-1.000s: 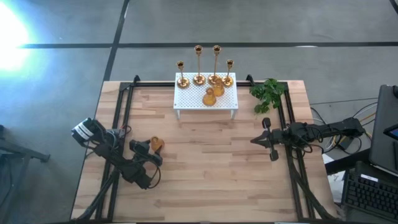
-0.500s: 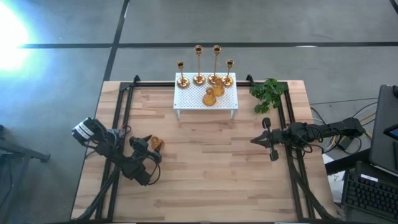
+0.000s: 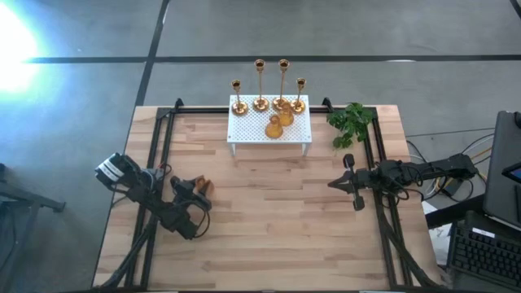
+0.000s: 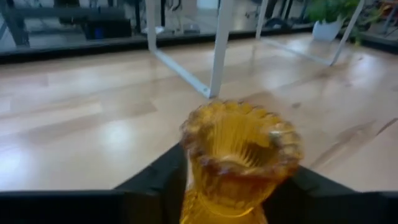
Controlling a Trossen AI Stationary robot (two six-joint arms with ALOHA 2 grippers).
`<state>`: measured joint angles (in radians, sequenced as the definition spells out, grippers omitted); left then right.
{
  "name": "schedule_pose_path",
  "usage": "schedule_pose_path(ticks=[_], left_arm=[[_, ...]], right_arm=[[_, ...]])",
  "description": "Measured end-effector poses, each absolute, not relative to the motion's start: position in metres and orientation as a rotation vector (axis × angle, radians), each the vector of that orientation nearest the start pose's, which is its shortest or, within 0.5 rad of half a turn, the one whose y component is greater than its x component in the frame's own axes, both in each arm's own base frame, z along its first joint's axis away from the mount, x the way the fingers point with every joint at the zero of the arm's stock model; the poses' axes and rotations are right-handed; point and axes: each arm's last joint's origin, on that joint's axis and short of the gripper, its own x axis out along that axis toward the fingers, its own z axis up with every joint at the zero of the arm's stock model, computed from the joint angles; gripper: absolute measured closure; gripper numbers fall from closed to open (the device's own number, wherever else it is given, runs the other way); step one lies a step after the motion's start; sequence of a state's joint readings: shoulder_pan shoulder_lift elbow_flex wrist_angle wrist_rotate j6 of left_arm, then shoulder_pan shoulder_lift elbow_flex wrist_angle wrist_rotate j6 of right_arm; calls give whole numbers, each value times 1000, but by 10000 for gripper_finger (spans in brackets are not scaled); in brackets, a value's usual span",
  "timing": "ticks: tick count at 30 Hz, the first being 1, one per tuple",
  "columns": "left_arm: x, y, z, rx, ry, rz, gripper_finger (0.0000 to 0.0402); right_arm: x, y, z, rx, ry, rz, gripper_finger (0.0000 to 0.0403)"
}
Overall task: Pick & Place candle stick holders
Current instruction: Put the orange candle holder on the shelf
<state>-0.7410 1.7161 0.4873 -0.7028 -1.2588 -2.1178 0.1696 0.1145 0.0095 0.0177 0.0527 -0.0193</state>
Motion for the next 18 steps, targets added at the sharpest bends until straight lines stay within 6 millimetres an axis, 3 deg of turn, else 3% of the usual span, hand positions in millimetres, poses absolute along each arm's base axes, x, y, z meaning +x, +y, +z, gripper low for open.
schedule_pose_path(ticks=[3, 13, 18], left_arm=[[144, -94, 83, -273, 174, 949, 273], [147, -96, 85, -306, 145, 942, 272], [153, -100, 96, -369, 148, 948, 272]], right_arm=[[103, 16, 159, -29, 86, 118, 394], [103, 16, 159, -29, 86, 118, 394], [103, 16, 159, -29, 86, 118, 394]])
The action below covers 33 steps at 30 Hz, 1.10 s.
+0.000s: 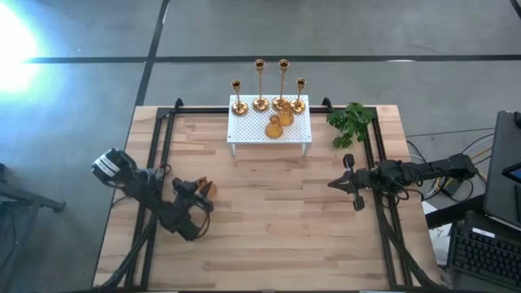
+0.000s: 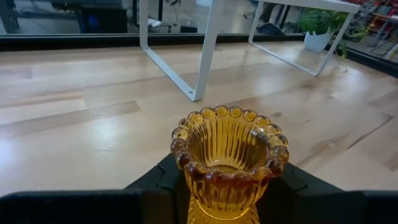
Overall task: Pick & Place candle stick holders
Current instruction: Put the orange candle holder on the shelf
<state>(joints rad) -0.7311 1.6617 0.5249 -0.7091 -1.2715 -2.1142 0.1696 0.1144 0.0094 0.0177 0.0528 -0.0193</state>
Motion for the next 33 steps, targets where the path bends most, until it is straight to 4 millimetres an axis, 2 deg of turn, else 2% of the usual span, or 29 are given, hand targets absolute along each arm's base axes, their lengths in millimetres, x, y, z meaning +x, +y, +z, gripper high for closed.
schedule_pose_path(ticks=[3, 8, 13, 17, 23, 33], left_arm=[[159, -101, 111, -373, 163, 949, 272], [175, -97, 150, -310, 199, 945, 272], [190, -79, 192, -240, 278, 966, 272], [200, -64, 216, -171, 321, 964, 272], [220, -41, 243, -110, 352, 900, 272], [250, 7, 266, -45, 271, 764, 272]], right_arm=[[103, 16, 159, -29, 85, 117, 394], [103, 16, 159, -29, 86, 118, 394], [103, 16, 159, -29, 86, 117, 394], [103, 16, 159, -29, 86, 117, 394], [103, 16, 159, -29, 85, 118, 394], [103, 16, 159, -29, 86, 118, 394]])
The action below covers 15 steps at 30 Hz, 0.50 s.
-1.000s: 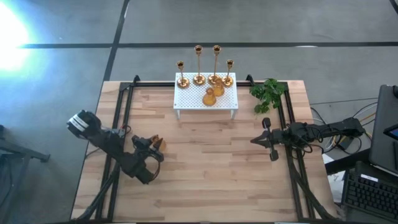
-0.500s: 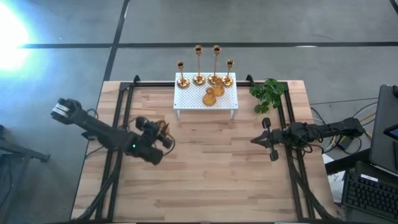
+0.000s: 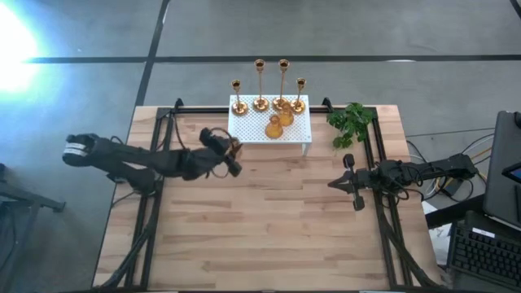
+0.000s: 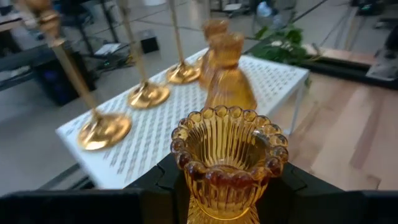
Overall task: Pick & Place candle stick holders
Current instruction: Put the orange candle holder on the shelf
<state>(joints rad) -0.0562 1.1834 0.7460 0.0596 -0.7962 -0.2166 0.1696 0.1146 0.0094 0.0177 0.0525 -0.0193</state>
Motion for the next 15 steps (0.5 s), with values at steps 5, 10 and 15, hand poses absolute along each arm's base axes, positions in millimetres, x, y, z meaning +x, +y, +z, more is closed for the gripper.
schedule_pose_path(ticks=[5, 10, 15], left_arm=[[260, 29, 269, -28, 232, 698, 272], [267, 50, 268, -11, 198, 655, 272], [273, 68, 262, 4, 196, 662, 272]], right_arm=[[103, 16, 159, -29, 85, 118, 394], [103, 16, 159, -29, 86, 118, 394], [103, 16, 159, -29, 86, 117, 394]])
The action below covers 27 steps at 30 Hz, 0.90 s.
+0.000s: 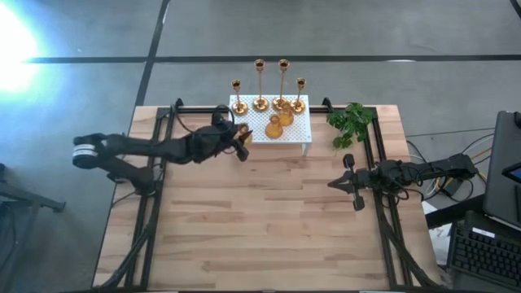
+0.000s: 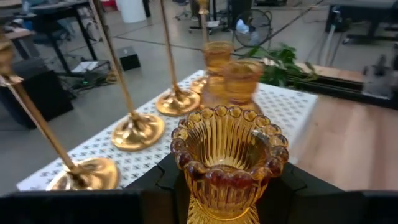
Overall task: Pick & Place candle stick holders
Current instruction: Put the orange candle holder on the shelf
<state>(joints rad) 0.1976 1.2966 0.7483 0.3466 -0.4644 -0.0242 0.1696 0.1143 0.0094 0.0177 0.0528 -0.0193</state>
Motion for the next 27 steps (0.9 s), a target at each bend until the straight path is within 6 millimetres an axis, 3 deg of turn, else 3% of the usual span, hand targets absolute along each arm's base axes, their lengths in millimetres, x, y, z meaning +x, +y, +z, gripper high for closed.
schedule_pose_path(ticks=[13, 20, 27], left_arm=[[287, 117, 252, -15, 169, 660, 272], [303, 132, 244, 25, 173, 665, 272], [305, 143, 242, 22, 124, 677, 272]], right_arm=[[103, 16, 159, -29, 86, 118, 394], [103, 16, 159, -29, 86, 118, 394], [103, 16, 159, -29, 86, 118, 394]])
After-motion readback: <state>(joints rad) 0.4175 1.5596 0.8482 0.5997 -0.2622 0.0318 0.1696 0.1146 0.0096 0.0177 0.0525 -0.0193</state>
